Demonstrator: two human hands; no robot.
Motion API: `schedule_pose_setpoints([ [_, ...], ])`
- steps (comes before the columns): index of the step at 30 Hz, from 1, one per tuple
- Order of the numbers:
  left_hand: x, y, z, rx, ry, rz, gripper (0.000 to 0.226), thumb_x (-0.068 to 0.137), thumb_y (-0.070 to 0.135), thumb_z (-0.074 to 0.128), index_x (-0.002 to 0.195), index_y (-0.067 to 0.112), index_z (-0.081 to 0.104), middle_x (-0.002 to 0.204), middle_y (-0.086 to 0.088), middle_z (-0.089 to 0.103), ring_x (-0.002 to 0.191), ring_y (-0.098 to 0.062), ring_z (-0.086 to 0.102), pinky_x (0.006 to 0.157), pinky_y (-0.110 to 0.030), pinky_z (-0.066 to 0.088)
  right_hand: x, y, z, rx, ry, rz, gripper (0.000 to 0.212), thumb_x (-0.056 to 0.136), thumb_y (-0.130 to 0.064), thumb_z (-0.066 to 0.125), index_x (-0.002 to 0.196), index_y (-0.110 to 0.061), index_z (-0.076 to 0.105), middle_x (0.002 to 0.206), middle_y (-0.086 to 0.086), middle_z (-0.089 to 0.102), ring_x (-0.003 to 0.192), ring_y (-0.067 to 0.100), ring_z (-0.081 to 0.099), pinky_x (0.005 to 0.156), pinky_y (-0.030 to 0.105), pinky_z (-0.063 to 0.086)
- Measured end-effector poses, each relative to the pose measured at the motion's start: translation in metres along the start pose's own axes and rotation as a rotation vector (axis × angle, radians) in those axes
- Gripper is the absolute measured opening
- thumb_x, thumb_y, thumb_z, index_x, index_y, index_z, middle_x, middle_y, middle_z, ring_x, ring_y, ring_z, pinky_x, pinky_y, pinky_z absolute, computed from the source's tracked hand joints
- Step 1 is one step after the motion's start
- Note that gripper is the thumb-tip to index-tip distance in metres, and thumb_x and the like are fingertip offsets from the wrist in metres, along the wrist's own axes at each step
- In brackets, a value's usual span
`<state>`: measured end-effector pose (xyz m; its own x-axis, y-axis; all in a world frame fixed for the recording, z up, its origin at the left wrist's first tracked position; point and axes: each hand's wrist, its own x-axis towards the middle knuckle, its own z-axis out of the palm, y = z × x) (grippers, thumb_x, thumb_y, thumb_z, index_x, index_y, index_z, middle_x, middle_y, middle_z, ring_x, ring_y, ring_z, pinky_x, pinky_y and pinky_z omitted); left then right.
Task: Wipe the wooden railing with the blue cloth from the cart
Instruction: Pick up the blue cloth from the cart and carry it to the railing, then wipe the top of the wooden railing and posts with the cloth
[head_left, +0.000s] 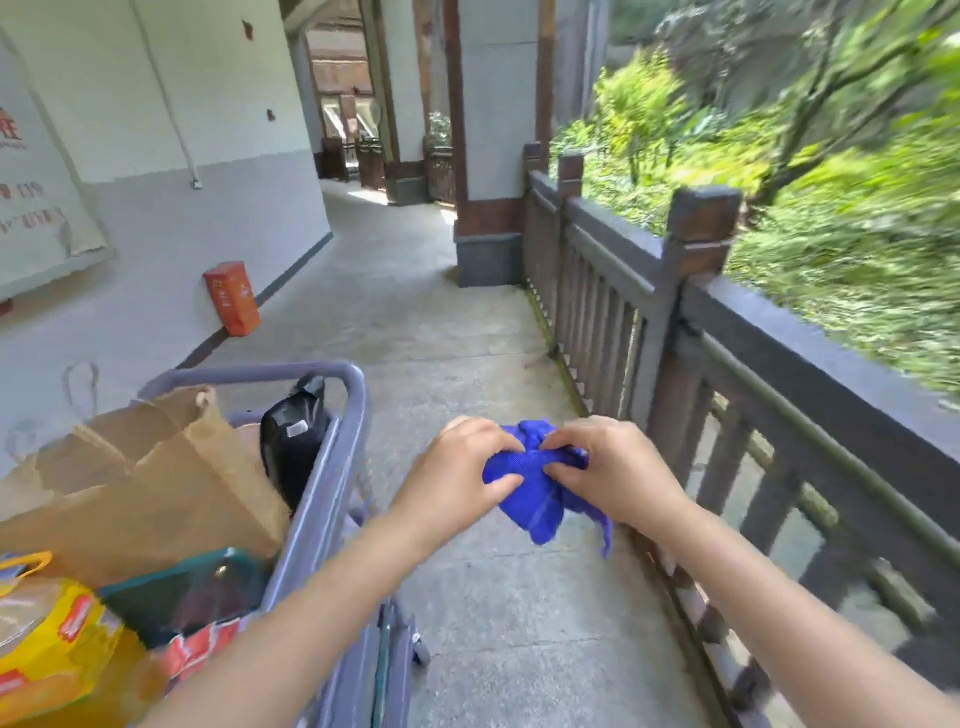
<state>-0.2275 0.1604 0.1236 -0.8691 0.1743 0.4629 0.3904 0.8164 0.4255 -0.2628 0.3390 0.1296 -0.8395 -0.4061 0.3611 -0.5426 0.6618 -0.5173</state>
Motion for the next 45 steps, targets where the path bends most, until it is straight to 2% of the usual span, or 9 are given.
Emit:
schedule_pose_setpoints([
  [2,0.033,0.029,0.023,-0.034,-0.061,0.108,0.025,0.075,0.016,0.069,0.099,0.016,0.067,0.104,-0.004,0.066,0.101,-0.022,0.053,0.092,-0.027,0.038,-0.014,0.025,-0.035,-0.071,0.060,0.081,0.016,0.073,-0.017,0.069,0.090,-0.017,0.071,0.090,0.005,0.072,0.091,0.026,0.061,0.081,0.039,0.050],
  [7,0.092,0.109,0.077,-0.148,-0.122,0.315,0.024,0.071,0.011,0.072,0.095,0.011,0.069,0.100,-0.011,0.068,0.094,-0.027,0.055,0.082,-0.015,0.028,-0.054,0.078,-0.115,-0.176,0.194,0.254,0.016,0.073,-0.013,0.069,0.088,-0.013,0.071,0.089,0.009,0.073,0.088,0.027,0.063,0.079,0.041,0.051],
  [16,0.152,0.225,0.167,-0.341,-0.200,0.559,0.025,0.070,0.011,0.073,0.095,0.014,0.069,0.099,-0.006,0.067,0.098,-0.022,0.057,0.088,-0.019,0.034,-0.122,0.149,-0.205,-0.299,0.434,0.498,0.021,0.074,-0.015,0.067,0.095,-0.014,0.071,0.096,0.009,0.073,0.096,0.028,0.063,0.083,0.044,0.050],
  [21,0.160,0.272,0.199,-0.455,-0.308,0.731,0.026,0.070,0.008,0.074,0.095,0.015,0.069,0.097,-0.002,0.066,0.097,-0.018,0.055,0.088,-0.017,0.033,-0.168,0.157,-0.223,-0.393,0.539,0.649,0.021,0.076,-0.017,0.064,0.096,-0.014,0.069,0.097,0.008,0.072,0.097,0.027,0.062,0.085,0.041,0.048],
  [26,0.158,0.342,0.231,-0.563,-0.482,1.021,0.023,0.069,0.010,0.075,0.092,0.013,0.070,0.094,-0.008,0.068,0.091,-0.021,0.059,0.084,-0.024,0.039,-0.228,0.145,-0.240,-0.540,0.696,0.902,0.022,0.077,-0.018,0.063,0.097,-0.015,0.069,0.103,0.006,0.072,0.101,0.025,0.059,0.085,0.033,0.043],
  [31,0.119,0.414,0.256,-0.705,-0.591,1.217,0.025,0.072,0.013,0.074,0.097,0.015,0.069,0.102,-0.005,0.065,0.098,-0.020,0.055,0.089,-0.022,0.034,-0.296,0.116,-0.256,-0.646,0.791,1.143,0.019,0.078,-0.017,0.063,0.096,-0.014,0.069,0.102,0.007,0.071,0.100,0.027,0.060,0.087,0.039,0.047],
  [35,0.088,0.467,0.270,-0.793,-0.661,1.287,0.024,0.074,0.015,0.072,0.097,0.014,0.068,0.101,-0.006,0.066,0.098,-0.021,0.055,0.086,-0.019,0.032,-0.343,0.105,-0.273,-0.754,0.790,1.307,0.017,0.080,-0.022,0.061,0.096,-0.018,0.067,0.102,0.003,0.070,0.101,0.023,0.058,0.083,0.035,0.046],
  [40,0.061,0.529,0.301,-0.718,-0.725,1.391,0.023,0.072,0.011,0.071,0.095,0.006,0.068,0.095,-0.015,0.068,0.092,-0.029,0.057,0.074,-0.017,0.027,-0.399,0.131,-0.296,-0.802,0.713,1.458,0.017,0.081,-0.024,0.059,0.096,-0.020,0.065,0.102,0.001,0.068,0.103,0.023,0.056,0.078,0.032,0.044],
  [45,0.038,0.552,0.349,-0.522,-0.928,1.373,0.029,0.074,0.010,0.068,0.102,0.003,0.066,0.100,-0.020,0.067,0.099,-0.031,0.058,0.086,-0.027,0.035,-0.434,0.175,-0.285,-0.695,0.579,1.557,0.021,0.084,-0.024,0.053,0.102,-0.017,0.063,0.109,0.005,0.066,0.110,0.025,0.053,0.079,0.034,0.044],
])
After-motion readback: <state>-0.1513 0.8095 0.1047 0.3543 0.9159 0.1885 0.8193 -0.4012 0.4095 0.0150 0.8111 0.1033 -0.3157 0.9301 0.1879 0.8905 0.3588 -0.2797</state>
